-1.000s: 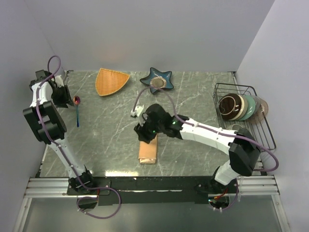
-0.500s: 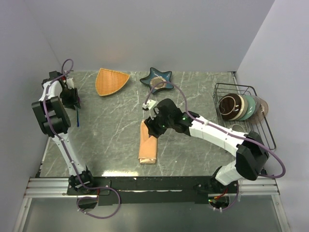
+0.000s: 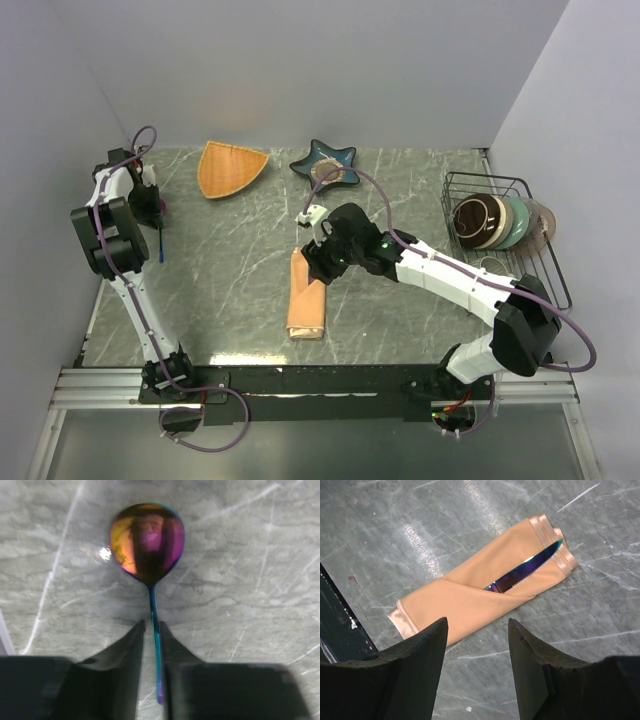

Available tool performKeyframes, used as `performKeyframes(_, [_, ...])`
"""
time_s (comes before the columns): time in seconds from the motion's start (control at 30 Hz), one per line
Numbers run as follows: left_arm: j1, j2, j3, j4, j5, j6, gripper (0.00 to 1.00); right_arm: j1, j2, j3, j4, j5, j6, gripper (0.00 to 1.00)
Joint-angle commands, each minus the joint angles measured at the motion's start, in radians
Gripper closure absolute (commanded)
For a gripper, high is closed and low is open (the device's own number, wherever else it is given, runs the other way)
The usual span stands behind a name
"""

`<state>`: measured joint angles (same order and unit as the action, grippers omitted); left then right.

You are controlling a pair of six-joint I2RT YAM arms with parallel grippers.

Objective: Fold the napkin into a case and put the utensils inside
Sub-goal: Pick up the spoon from the corner of the board, then insert the spoon into the folded napkin.

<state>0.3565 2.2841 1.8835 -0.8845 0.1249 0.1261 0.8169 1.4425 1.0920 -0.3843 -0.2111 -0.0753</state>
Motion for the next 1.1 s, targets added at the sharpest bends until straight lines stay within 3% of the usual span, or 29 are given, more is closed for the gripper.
performKeyframes(0.0, [-0.002, 0.083, 0.126, 0.009, 0.022, -0.025, 0.87, -0.01, -0.036, 0.006, -0.005, 0.007, 0.002, 0.41])
performKeyframes(0.03, [-0.004, 0.092, 0.149, -0.005, 0.038, -0.035, 0.97, -0.009, -0.036, 0.005, -0.008, 0.012, 0.002, 0.41])
performKeyframes(0.07, [-0.01, 0.107, 0.172, -0.034, 0.05, -0.048, 0.99, -0.01, -0.036, 0.005, -0.013, 0.013, 0.0, 0.41])
performKeyframes(0.17, [-0.036, 0.05, 0.198, -0.018, 0.052, -0.162, 0.99, -0.013, -0.068, -0.017, -0.018, 0.021, -0.007, 0.41])
performKeyframes(0.23, [-0.051, -0.036, 0.099, 0.051, 0.053, -0.288, 0.99, -0.024, -0.085, -0.047, -0.018, 0.032, -0.009, 0.41])
performKeyframes(0.33, [-0.117, -0.321, -0.116, 0.223, 0.059, -0.445, 0.99, -0.047, -0.12, -0.092, -0.011, 0.042, 0.0, 0.41])
performKeyframes(0.43, [-0.243, -0.49, -0.274, 0.308, 0.03, -0.554, 0.99, -0.088, -0.137, -0.13, -0.008, 0.044, 0.029, 0.41])
performKeyframes(0.63, [-0.566, -0.656, -0.481, 0.403, -0.086, -0.766, 0.99, -0.195, -0.12, -0.168, -0.004, -0.028, 0.074, 0.41])
performKeyframes(0.77, [-0.784, -0.663, -0.523, 0.443, -0.16, -0.824, 0.99, -0.235, -0.085, -0.172, 0.013, -0.06, 0.118, 0.41])
performKeyframes(0.87, [-0.875, -0.629, -0.5, 0.438, -0.185, -0.827, 0.99, -0.26, -0.059, -0.178, 0.027, -0.086, 0.146, 0.4])
performKeyframes(1.07, [-0.952, -0.528, -0.446, 0.401, -0.228, -0.81, 0.99, -0.271, -0.033, -0.185, 0.064, -0.108, 0.195, 0.41])
